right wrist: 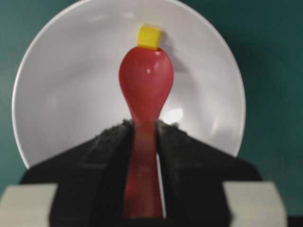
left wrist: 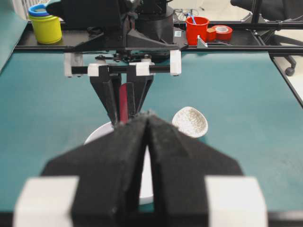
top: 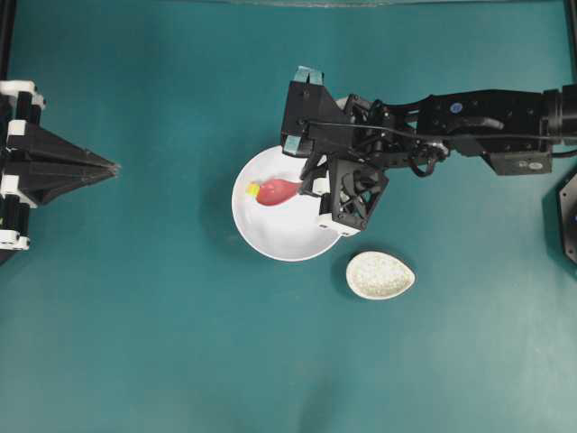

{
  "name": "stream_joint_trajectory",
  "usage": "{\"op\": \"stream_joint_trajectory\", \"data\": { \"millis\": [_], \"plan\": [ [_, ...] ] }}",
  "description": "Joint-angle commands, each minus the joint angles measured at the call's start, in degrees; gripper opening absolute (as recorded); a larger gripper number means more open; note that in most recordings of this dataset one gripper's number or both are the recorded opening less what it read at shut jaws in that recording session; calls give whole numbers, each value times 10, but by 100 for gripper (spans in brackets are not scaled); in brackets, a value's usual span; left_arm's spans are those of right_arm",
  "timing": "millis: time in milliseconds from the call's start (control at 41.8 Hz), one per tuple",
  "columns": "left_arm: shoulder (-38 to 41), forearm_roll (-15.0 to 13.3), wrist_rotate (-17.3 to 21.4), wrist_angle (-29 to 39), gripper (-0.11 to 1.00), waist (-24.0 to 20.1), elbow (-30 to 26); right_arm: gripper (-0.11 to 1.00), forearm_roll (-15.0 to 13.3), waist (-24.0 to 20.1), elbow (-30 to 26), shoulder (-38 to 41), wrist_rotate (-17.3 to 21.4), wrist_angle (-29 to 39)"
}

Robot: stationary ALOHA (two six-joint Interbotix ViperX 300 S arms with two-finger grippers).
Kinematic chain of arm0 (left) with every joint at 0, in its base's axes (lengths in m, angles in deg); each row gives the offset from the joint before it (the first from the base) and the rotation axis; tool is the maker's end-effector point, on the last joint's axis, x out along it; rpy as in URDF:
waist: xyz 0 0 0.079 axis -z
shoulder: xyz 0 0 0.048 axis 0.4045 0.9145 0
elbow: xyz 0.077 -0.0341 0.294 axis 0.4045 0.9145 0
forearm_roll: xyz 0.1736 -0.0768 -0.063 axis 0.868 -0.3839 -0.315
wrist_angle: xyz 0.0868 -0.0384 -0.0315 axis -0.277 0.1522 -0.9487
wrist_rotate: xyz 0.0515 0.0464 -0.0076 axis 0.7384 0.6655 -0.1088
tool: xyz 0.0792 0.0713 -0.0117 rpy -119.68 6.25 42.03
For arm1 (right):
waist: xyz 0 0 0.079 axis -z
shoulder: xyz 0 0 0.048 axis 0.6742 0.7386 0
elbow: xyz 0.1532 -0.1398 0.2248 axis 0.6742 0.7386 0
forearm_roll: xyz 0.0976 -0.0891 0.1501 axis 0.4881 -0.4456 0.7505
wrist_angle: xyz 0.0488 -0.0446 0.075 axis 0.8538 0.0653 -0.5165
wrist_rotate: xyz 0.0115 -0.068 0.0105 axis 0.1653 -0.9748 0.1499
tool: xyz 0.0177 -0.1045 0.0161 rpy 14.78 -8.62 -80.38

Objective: Scoop the yellow hexagonal prism block from the bowl with a spoon using the right arm.
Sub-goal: 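Slide the spoon under the yellow block along the bowl wall, then lift the spoon with the yellow block out of the bowl, right gripper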

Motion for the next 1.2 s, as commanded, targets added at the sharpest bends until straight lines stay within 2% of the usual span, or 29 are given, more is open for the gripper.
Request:
{"op": "stream_joint_trajectory", "data": {
  "millis": [0, 1172],
  "plan": [
    [5, 2, -1, -3, 0, 1, -9, 22, -2, -4, -5, -21, 1, -18],
    [4, 2, -1, -3, 0, 0, -10, 22, -2, -4, -5, -22, -2, -38]
  ]
}}
